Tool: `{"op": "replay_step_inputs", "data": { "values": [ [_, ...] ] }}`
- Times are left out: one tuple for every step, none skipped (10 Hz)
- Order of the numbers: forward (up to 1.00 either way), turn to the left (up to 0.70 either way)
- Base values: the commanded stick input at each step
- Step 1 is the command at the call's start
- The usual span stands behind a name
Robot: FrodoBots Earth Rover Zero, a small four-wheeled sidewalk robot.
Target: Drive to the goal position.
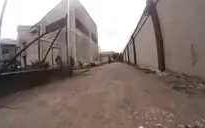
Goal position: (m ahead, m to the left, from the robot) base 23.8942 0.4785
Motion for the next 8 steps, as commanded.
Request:
{"op": "replay_step_inputs", "data": {
  "values": [
    [0.30, 0.00],
    [0.30, 0.00],
    [0.30, 0.00],
    [0.30, 0.00],
    [0.30, 0.00],
    [0.30, 0.00],
    [0.30, 0.00],
    [0.30, 0.00]
  ]
}}
